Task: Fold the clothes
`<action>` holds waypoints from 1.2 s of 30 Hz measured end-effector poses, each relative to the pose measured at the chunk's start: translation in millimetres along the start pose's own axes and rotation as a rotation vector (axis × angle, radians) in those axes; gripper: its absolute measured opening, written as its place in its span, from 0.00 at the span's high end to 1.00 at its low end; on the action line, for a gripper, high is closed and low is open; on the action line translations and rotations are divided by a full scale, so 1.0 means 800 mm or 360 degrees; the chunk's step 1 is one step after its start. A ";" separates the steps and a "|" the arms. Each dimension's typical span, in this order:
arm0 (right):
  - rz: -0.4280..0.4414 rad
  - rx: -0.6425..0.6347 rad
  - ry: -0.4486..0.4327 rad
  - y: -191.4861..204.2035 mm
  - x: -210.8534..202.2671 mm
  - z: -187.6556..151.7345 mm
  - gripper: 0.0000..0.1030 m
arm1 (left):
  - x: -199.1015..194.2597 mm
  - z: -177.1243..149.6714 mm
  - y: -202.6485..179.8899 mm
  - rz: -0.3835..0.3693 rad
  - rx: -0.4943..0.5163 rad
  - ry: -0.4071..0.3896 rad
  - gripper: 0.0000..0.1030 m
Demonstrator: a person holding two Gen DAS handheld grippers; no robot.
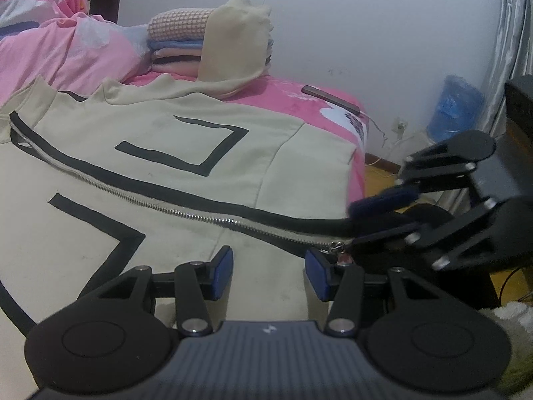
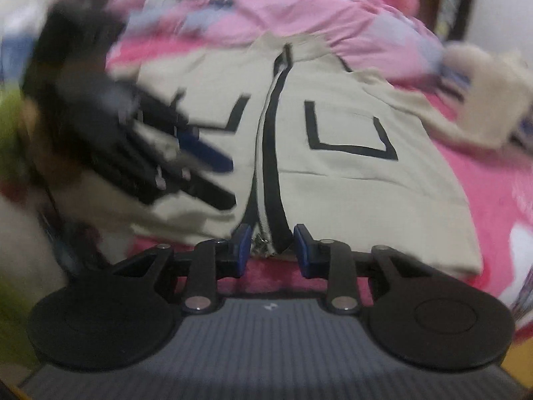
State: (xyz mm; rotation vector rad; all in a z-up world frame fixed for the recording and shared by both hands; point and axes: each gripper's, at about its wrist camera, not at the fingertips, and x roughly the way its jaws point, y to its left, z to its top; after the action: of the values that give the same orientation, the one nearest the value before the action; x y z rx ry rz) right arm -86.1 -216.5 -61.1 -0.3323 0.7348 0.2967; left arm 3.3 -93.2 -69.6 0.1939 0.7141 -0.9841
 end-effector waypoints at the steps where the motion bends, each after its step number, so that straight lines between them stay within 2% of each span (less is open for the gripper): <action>1: -0.0027 -0.0042 0.0032 0.001 0.006 0.000 0.74 | 0.000 0.000 -0.001 0.0001 0.0001 0.0002 0.52; 3: -0.0048 -0.0111 0.0045 0.004 0.009 0.001 0.74 | 0.000 0.000 0.000 -0.0001 0.0002 0.0006 0.52; 8: -0.0071 -0.0462 -0.0026 0.027 -0.019 0.002 0.74 | 0.000 0.001 0.003 -0.0012 -0.0008 0.0007 0.52; 14: -0.0216 -0.0783 0.0099 0.025 -0.011 -0.009 0.75 | -0.001 0.000 0.003 -0.0019 -0.0013 0.0004 0.52; 17: -0.0243 -0.0905 0.0120 0.030 0.002 -0.014 0.75 | 0.000 0.000 0.005 -0.0024 -0.0025 0.0004 0.52; 24: -0.0245 -0.1113 0.0054 0.047 0.007 -0.017 0.75 | -0.002 0.000 0.005 -0.0026 -0.0034 0.0007 0.52; 28: -0.0314 -0.1420 -0.0028 0.059 0.007 -0.035 0.75 | -0.002 0.001 0.005 -0.0028 -0.0039 0.0008 0.52; 31: -0.0337 -0.1559 -0.0086 0.062 0.003 -0.039 0.75 | -0.002 0.001 0.005 -0.0029 -0.0045 0.0008 0.52; 32: -0.0342 -0.1536 -0.0111 0.060 -0.001 -0.034 0.76 | -0.002 0.001 0.005 -0.0029 -0.0047 0.0007 0.52; 36: -0.0247 -0.1146 -0.0161 0.036 -0.017 -0.004 0.76 | -0.001 0.000 0.004 -0.0027 -0.0048 0.0004 0.52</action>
State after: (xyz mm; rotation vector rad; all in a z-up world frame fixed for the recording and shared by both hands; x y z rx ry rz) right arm -108.5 -193.6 -59.2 -1.0436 0.4775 0.4225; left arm 5.7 -91.1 -69.5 0.1630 0.7335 -0.9889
